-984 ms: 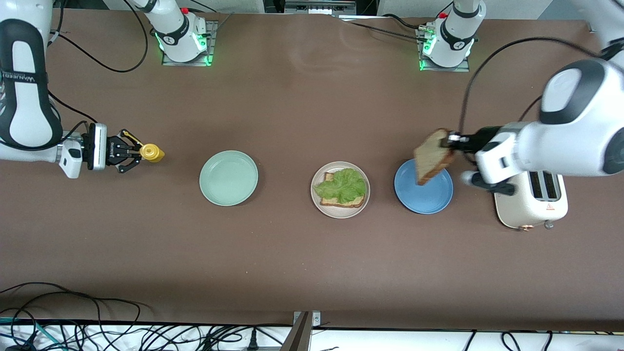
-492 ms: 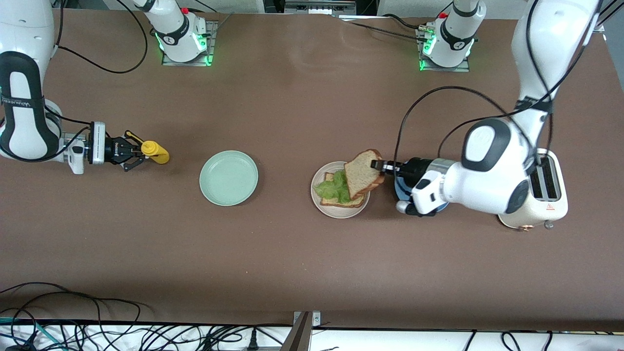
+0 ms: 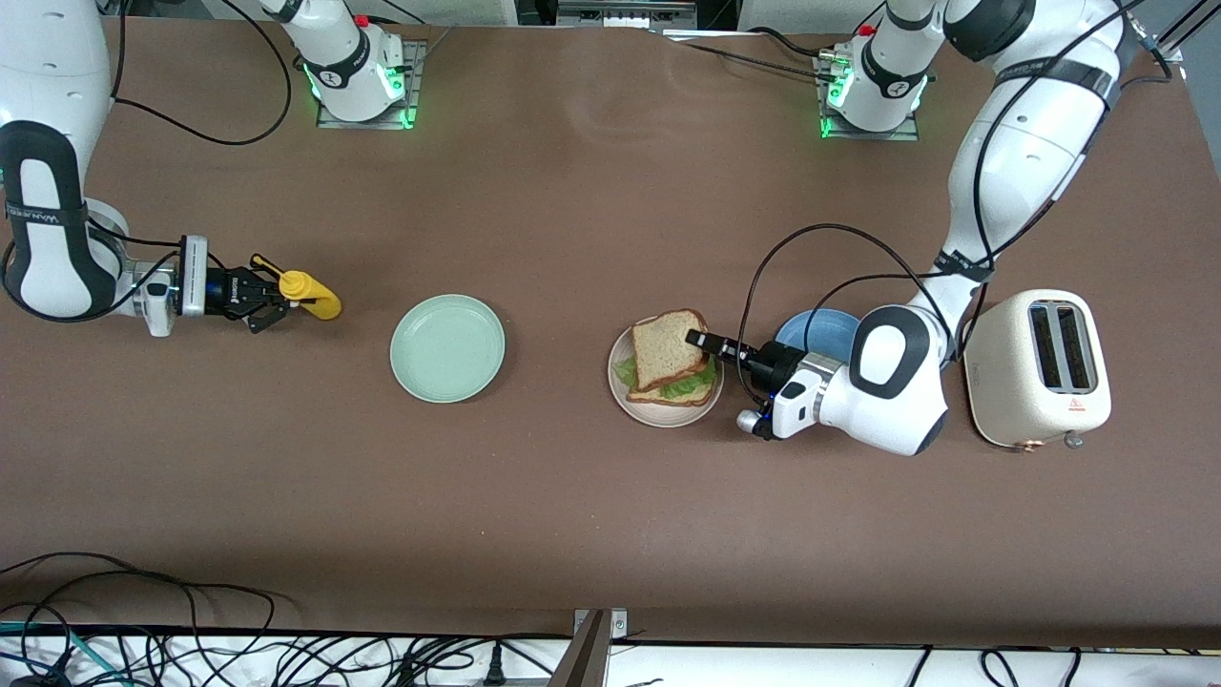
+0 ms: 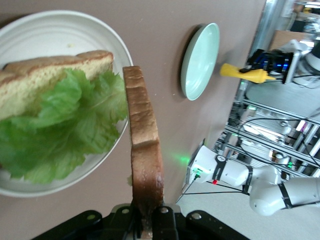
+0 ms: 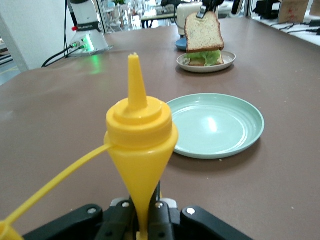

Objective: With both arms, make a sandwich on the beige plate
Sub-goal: 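Lay the bread slice on the lettuce with the left gripper, then release the bread and withdraw the left gripper while the right gripper drops the bottle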

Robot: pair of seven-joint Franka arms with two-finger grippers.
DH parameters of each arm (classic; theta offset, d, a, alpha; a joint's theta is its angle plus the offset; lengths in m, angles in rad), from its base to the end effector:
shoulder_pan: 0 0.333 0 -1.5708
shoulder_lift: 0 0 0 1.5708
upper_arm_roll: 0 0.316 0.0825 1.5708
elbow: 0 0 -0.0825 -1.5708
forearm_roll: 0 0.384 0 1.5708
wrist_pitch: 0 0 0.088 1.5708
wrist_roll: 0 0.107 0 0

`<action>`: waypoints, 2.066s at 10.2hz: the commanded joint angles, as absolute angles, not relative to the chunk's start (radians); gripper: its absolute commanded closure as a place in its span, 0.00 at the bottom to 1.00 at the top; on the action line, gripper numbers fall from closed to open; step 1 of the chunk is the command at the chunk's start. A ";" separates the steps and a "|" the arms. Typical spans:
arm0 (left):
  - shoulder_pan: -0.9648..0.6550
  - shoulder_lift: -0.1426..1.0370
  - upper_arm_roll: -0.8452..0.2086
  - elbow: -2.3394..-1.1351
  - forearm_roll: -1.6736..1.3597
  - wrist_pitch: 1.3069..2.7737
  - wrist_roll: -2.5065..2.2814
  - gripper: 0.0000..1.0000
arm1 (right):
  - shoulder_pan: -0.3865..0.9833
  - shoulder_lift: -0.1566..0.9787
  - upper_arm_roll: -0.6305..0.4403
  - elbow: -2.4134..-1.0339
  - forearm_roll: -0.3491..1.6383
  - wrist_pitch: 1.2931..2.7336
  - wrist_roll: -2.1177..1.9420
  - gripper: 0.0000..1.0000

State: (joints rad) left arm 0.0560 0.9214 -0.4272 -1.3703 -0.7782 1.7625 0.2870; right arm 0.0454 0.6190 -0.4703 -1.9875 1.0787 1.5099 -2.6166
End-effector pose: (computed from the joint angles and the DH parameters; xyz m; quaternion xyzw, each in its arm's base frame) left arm 0.6524 -0.2521 0.2097 0.8320 -0.0884 -0.2266 0.4985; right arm 0.5099 -0.1245 0.1640 -0.5938 -0.6041 -0.3209 0.4237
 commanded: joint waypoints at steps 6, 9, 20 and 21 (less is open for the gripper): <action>0.095 1.017 -0.414 -1.355 -0.925 1.789 0.594 0.00 | 0.006 0.689 -0.459 -1.941 1.118 1.456 -2.645 0.73; 0.106 1.008 -0.414 -1.359 -0.908 1.779 0.591 0.00 | 0.006 0.721 -0.456 -1.921 1.121 1.450 -2.640 0.18; 0.190 0.659 -0.420 -1.358 -0.358 1.439 0.137 0.00 | -0.141 0.742 -0.460 -1.532 0.850 1.320 -2.360 0.15; 0.187 0.606 -0.426 -1.356 -0.268 1.415 0.076 0.00 | -0.134 0.733 -0.459 -1.464 0.822 1.298 -2.232 0.15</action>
